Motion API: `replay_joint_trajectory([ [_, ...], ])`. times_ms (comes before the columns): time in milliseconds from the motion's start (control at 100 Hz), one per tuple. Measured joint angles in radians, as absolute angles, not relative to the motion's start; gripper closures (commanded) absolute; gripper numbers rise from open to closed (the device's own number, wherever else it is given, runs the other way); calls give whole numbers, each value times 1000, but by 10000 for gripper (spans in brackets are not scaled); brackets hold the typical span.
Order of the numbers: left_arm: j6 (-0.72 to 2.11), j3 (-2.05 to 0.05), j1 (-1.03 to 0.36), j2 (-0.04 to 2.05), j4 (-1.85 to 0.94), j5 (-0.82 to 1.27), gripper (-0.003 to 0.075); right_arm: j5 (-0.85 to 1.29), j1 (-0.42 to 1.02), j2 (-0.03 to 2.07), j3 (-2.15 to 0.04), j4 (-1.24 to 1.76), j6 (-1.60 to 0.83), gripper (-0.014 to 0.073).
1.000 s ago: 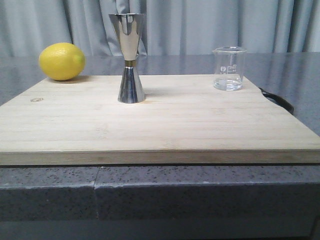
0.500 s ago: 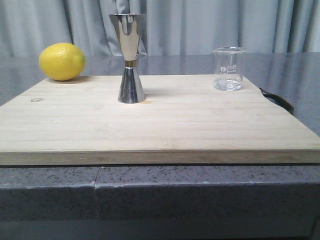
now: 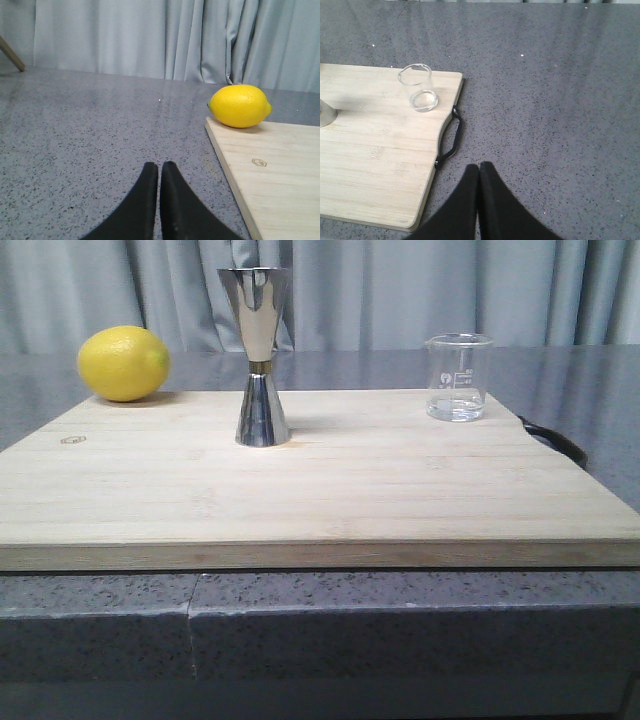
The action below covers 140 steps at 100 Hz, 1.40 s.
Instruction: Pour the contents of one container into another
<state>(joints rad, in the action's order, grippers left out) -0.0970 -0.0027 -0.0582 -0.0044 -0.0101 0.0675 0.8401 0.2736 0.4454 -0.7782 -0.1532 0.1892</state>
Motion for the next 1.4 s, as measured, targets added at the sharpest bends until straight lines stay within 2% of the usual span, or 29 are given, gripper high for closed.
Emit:
replay_joint_trajectory([
  [780, -97, -3, -58, -4, -10, 37, 739, 834, 274, 441, -773, -153, 189, 641],
  [880, -97, -3, -58, -4, -10, 37, 739, 792, 231, 394, -724, -157, 189, 641],
  [1140, -97, -3, -58, -4, -10, 37, 739, 406, 20, 195, -366, -112, 193, 641],
  [1400, -97, -3, -58, -4, -10, 37, 739, 0, -44, 29, 0, -63, 195, 641],
])
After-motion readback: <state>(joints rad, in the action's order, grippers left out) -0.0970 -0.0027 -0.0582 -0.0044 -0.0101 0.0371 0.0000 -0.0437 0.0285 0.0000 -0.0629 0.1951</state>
